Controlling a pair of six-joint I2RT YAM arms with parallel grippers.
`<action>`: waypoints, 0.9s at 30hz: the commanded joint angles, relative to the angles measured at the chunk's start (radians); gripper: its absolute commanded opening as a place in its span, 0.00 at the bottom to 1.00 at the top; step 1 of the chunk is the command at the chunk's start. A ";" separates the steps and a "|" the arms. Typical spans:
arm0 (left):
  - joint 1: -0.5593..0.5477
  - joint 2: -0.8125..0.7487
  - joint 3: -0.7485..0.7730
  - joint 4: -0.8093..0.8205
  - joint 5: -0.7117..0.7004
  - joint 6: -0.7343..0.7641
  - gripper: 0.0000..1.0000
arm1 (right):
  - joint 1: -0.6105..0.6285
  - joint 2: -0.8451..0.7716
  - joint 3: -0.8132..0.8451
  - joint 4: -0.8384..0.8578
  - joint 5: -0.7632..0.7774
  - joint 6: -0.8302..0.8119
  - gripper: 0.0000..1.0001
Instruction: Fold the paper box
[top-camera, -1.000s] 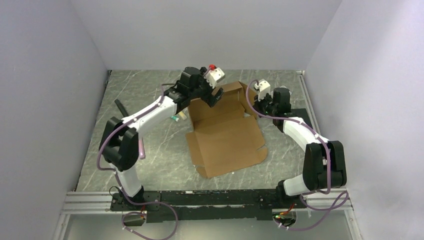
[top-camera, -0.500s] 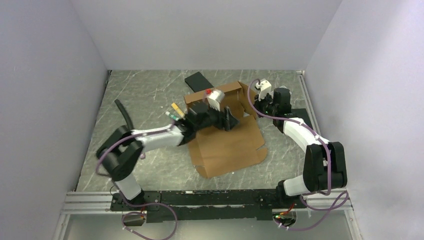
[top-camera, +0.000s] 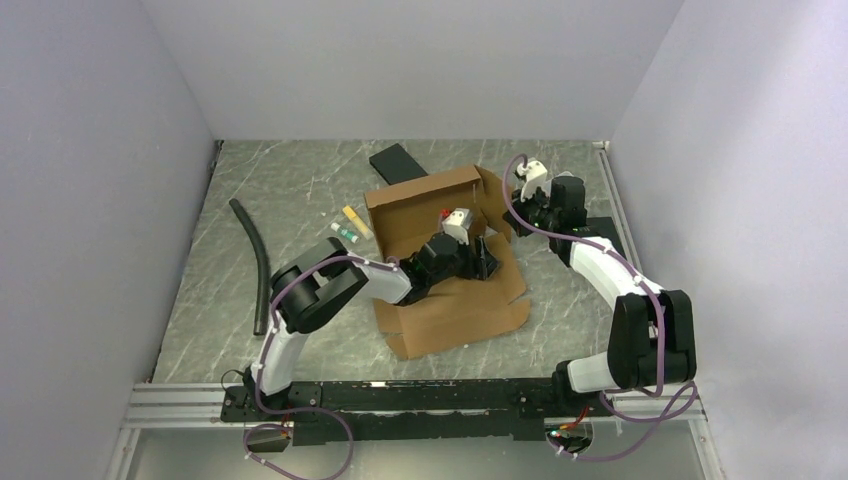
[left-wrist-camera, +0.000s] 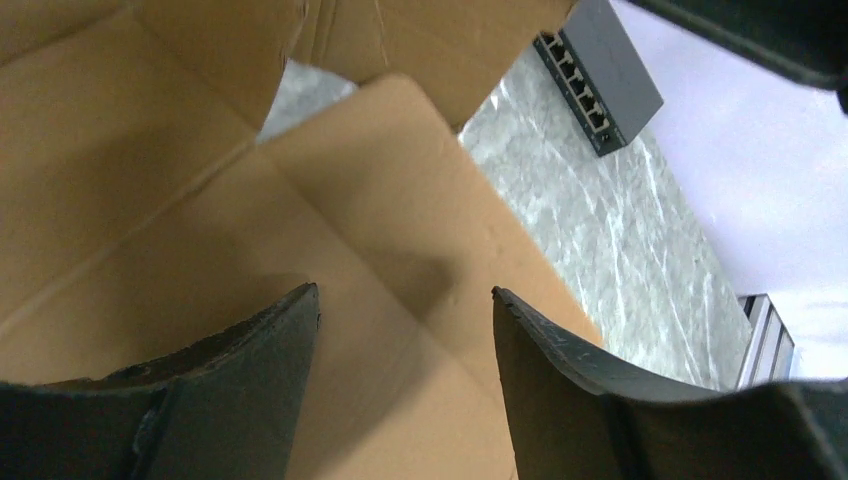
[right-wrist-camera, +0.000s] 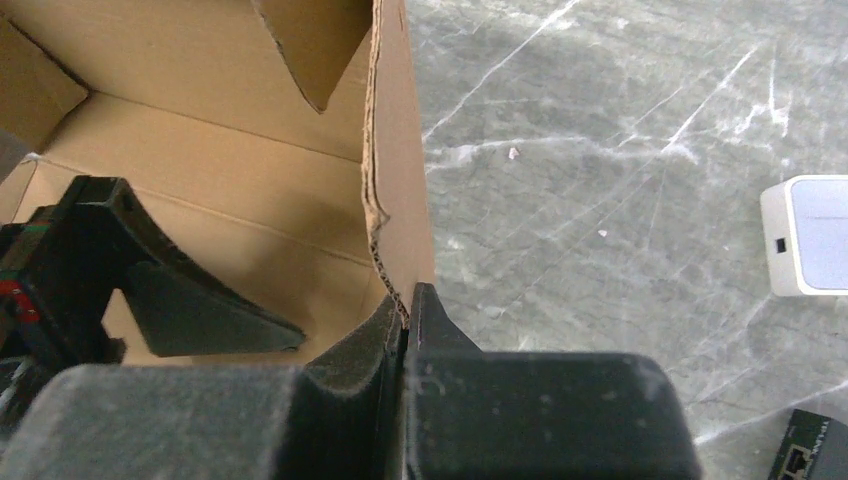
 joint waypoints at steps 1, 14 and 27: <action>-0.006 0.047 0.052 0.139 -0.035 0.021 0.66 | -0.007 -0.027 0.031 0.008 -0.065 0.047 0.00; -0.008 0.164 0.151 0.016 0.039 0.007 0.23 | -0.010 -0.021 0.053 -0.014 -0.082 0.073 0.00; -0.009 0.119 0.131 0.015 0.035 0.034 0.32 | -0.012 -0.029 0.035 -0.045 -0.074 0.049 0.00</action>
